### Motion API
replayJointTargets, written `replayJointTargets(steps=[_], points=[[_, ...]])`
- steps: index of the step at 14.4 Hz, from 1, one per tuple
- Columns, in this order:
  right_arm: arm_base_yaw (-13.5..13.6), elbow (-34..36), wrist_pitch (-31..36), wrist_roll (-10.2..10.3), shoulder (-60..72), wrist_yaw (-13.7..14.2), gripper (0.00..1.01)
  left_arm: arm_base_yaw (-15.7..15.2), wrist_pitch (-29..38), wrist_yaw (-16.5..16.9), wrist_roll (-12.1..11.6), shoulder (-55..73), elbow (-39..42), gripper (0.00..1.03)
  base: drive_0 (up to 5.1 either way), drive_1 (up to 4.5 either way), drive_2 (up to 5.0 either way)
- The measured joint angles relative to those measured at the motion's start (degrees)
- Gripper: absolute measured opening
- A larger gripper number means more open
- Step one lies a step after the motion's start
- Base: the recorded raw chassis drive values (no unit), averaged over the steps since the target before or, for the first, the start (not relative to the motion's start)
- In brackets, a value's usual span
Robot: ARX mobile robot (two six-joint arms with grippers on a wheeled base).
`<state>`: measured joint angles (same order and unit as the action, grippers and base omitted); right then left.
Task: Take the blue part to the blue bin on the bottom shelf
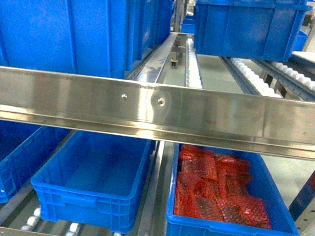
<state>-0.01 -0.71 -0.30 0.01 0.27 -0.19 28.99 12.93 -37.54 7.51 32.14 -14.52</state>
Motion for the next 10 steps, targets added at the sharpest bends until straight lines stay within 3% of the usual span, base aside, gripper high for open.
replayJointTargets(steps=[7, 10], points=[[0.0, 0.0, 0.0, 0.0, 0.0, 0.0, 0.98, 0.1, 0.0, 0.0, 0.0, 0.1, 0.0, 0.43, -5.1, 2.35, 2.3], [0.0, 0.0, 0.0, 0.0, 0.0, 0.0, 0.98, 0.1, 0.0, 0.0, 0.0, 0.1, 0.0, 0.43, 0.0, 0.00, 0.0]])
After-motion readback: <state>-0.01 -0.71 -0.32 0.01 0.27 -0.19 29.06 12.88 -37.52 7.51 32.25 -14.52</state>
